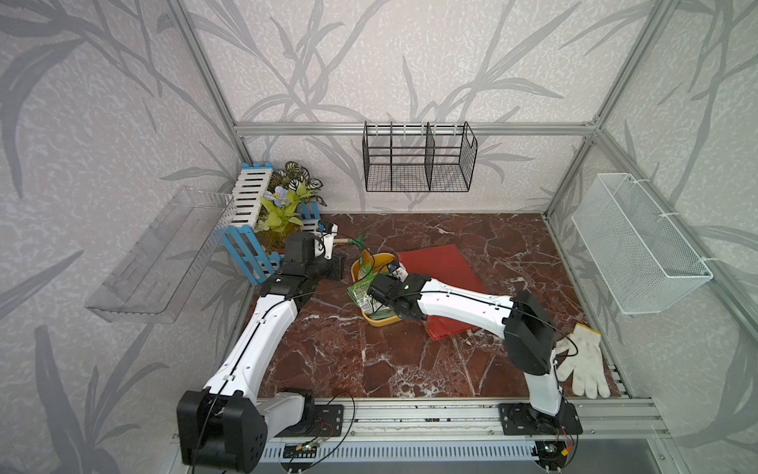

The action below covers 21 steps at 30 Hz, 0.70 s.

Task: Place the condiment packets inside the bag
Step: Pick up the paper bag from the center of the board.

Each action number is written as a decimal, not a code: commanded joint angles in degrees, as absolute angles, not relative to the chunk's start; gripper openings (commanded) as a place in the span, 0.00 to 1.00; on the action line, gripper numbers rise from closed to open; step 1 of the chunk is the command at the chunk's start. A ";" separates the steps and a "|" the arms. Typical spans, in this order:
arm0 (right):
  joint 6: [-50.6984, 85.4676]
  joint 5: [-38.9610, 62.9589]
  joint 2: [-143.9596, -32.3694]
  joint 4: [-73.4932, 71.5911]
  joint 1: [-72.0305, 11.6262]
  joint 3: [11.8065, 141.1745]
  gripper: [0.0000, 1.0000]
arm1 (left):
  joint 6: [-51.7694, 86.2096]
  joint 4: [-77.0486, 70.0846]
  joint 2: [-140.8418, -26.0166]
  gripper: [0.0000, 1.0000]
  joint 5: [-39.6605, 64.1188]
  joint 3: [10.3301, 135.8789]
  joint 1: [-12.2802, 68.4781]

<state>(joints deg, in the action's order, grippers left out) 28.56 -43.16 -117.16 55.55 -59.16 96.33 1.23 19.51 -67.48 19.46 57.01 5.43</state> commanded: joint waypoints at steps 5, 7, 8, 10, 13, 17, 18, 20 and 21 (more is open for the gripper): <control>30.87 -51.13 -121.41 62.76 -59.07 100.91 0.82 | 0.09 18.82 -65.14 0.20 22.44 55.78 3.84; 31.06 -51.27 -121.70 62.64 -58.79 100.87 0.78 | 0.00 18.96 -64.69 0.20 22.75 55.62 3.70; 31.01 -51.02 -121.66 62.38 -58.53 100.59 0.76 | 0.00 18.92 -64.54 0.20 22.79 55.49 3.65; 31.16 -50.89 -121.51 61.80 -58.09 99.99 0.73 | 0.00 18.95 -64.20 0.20 22.85 55.46 3.60; 31.08 -50.42 -121.51 60.46 -57.27 98.60 0.72 | 0.00 18.99 -63.83 0.20 22.93 55.67 3.45; 30.64 -49.42 -121.59 57.95 -55.88 96.96 0.67 | 0.24 19.01 -63.22 0.20 23.36 55.97 3.34; 30.38 -49.01 -121.76 57.40 -55.45 96.63 0.65 | 0.26 19.04 -63.12 0.20 23.38 56.11 3.34; 30.37 -47.67 -122.13 56.29 -54.35 96.36 0.56 | 0.35 19.42 -62.89 0.20 23.33 56.67 3.34; 30.37 -47.66 -122.04 55.90 -54.13 96.29 0.50 | 0.27 19.61 -62.73 0.20 23.30 56.95 3.34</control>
<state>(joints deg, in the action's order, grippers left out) 30.11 -48.05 -121.23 57.49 -55.02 96.77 1.02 19.29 -64.03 22.52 55.88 3.64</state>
